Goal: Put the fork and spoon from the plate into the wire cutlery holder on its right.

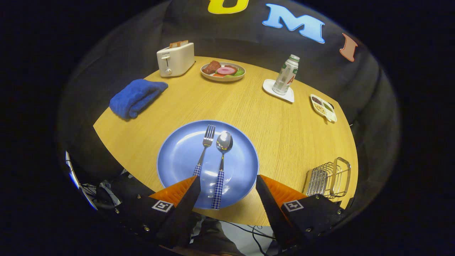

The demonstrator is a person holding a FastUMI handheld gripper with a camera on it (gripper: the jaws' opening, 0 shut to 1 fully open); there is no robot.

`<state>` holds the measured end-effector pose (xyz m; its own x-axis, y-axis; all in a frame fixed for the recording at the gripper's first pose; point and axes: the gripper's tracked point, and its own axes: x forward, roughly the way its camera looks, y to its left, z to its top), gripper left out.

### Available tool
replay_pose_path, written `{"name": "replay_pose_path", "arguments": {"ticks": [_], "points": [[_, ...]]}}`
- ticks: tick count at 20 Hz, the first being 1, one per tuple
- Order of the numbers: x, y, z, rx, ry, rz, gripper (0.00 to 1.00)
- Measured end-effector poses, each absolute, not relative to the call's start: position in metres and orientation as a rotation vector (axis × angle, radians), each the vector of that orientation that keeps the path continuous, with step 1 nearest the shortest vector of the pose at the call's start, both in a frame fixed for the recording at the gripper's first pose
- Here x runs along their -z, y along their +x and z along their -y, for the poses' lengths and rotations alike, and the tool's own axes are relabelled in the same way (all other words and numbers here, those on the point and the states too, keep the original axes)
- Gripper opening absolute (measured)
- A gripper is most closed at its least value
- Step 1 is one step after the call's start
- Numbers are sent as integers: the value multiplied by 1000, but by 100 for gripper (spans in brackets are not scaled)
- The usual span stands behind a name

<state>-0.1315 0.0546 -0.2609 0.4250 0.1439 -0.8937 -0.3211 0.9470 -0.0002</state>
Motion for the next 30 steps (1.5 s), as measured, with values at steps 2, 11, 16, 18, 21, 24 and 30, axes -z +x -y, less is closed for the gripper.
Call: {"name": "replay_pose_path", "arguments": {"ticks": [2,11,16,18,21,24,30], "points": [[269,-132,-55,-284,-180,-1120,97],[295,-142,-58,-328,-210,-1259,46],[302,-149,-63,-352,-237,-1366,46],[297,-147,-63,-347,-206,-1397,28],[302,-145,-56,-354,-218,-1464,12],[295,-145,-53,-373,-236,-1478,12],[270,-142,-31,-373,-143,-1512,11]]}}
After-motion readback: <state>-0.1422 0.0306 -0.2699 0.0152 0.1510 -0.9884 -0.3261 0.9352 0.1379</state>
